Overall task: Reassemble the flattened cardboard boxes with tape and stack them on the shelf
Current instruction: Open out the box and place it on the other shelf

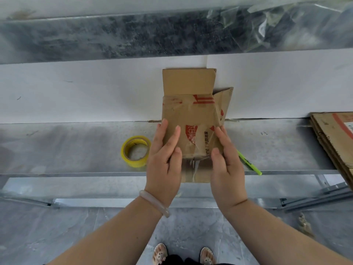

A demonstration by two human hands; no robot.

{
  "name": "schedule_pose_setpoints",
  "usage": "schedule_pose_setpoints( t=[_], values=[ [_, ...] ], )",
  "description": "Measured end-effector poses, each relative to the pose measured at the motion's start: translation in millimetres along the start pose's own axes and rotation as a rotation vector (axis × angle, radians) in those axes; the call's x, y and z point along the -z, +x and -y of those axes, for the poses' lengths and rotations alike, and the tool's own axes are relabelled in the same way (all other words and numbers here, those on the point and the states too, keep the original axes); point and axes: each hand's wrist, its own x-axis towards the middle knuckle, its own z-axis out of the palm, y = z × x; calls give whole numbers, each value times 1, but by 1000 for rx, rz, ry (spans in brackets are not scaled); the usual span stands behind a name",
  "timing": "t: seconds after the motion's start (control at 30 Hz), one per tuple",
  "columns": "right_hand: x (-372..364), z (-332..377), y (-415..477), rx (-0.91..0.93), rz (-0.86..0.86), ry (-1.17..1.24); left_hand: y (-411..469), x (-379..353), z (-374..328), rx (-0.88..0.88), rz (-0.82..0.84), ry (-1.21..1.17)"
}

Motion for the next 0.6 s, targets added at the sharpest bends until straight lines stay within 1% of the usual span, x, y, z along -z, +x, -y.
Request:
schedule_pose_setpoints(
  t=[0.1,0.2,0.27,0.33,0.4,0.43,0.53,0.6],
  values=[
    [8,-4,1,0,90,50,-1,4,1,-39,1,-71],
    [17,-9,0,66,200,-9,-1,10,4,-64,46,-64],
    [22,-9,-1,89,262,-36,1,18,7,-159,144,97],
    [31,-7,-1,63,324,-74,9,30,5,-270,249,382],
    [43,-3,-1,11,382,-124,21,40,-8,-340,299,666],
    [50,-2,-2,-8,412,-161,26,42,-17,-383,335,768],
    [69,-7,-10,-29,460,-348,32,30,-32,-551,527,934],
    [80,-12,-18,-87,417,-407,30,20,-32,-581,581,959]
  ],
)
